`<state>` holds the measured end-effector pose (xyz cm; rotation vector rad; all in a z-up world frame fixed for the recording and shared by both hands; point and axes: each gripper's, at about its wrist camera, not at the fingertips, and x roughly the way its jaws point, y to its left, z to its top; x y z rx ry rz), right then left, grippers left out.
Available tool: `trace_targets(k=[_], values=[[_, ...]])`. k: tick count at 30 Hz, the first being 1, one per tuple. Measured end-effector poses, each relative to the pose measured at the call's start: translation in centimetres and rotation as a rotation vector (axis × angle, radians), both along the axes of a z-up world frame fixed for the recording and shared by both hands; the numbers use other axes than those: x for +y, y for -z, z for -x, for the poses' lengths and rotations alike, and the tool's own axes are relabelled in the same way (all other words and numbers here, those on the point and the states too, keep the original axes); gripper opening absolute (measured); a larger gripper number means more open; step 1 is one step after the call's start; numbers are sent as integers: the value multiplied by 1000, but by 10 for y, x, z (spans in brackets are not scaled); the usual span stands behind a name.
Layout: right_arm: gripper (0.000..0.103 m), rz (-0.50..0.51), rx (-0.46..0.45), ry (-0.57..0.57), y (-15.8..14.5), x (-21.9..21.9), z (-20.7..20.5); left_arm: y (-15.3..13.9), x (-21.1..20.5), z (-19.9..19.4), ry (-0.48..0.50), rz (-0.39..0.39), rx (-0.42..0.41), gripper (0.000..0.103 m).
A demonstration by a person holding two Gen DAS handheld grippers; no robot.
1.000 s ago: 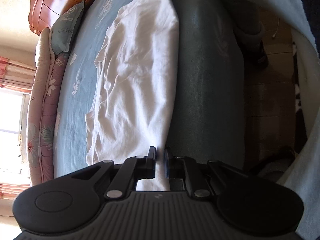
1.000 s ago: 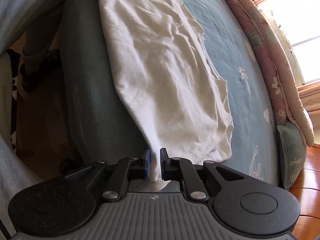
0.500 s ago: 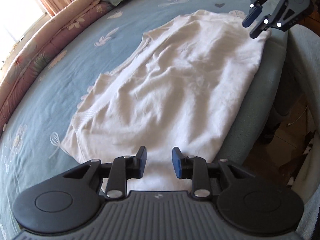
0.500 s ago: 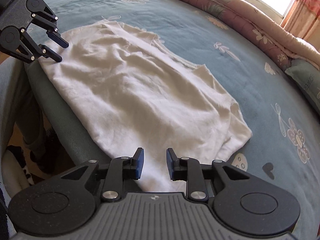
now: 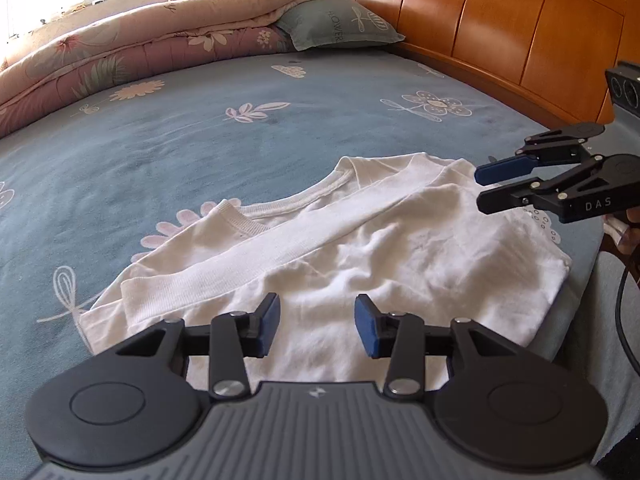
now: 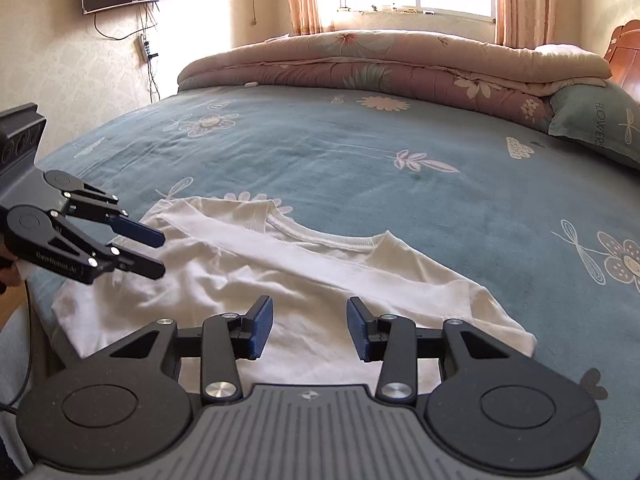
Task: Fold clothes
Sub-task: 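Open both grippers and lift them away from the sweatshirt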
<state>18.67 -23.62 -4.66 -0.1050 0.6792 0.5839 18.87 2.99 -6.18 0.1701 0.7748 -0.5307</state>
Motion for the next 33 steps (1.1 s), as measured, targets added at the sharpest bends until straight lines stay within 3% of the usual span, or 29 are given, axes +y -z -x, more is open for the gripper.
trace_targets(k=[4, 8, 13, 15, 17, 21, 24, 28, 31, 33], values=[[47, -49, 48, 10, 21, 32, -30, 24, 11, -24, -77, 67, 65, 42], [47, 37, 55, 50, 54, 58, -53, 34, 22, -36, -102, 126, 55, 42], [55, -69, 48, 83, 61, 53, -67, 37, 28, -56, -151, 168, 29, 42], [68, -98, 59, 72, 62, 54, -72, 40, 28, -65, -166, 184, 26, 42], [103, -100, 78, -11, 63, 64, -73, 37, 28, -65, -179, 174, 16, 42], [103, 77, 1, -25, 61, 92, -58, 27, 28, -59, -208, 136, -16, 42], [103, 46, -57, -29, 46, 91, -41, 15, 40, -39, -233, 120, -15, 43], [103, 40, -91, -53, 33, 95, -21, 14, 58, -8, -228, 249, 69, 53], [103, -8, -44, -84, 39, 96, -16, 30, 63, -3, -242, 284, 107, 53], [103, 13, -11, -35, 49, 98, -22, 38, 64, -8, -262, 281, 92, 51]])
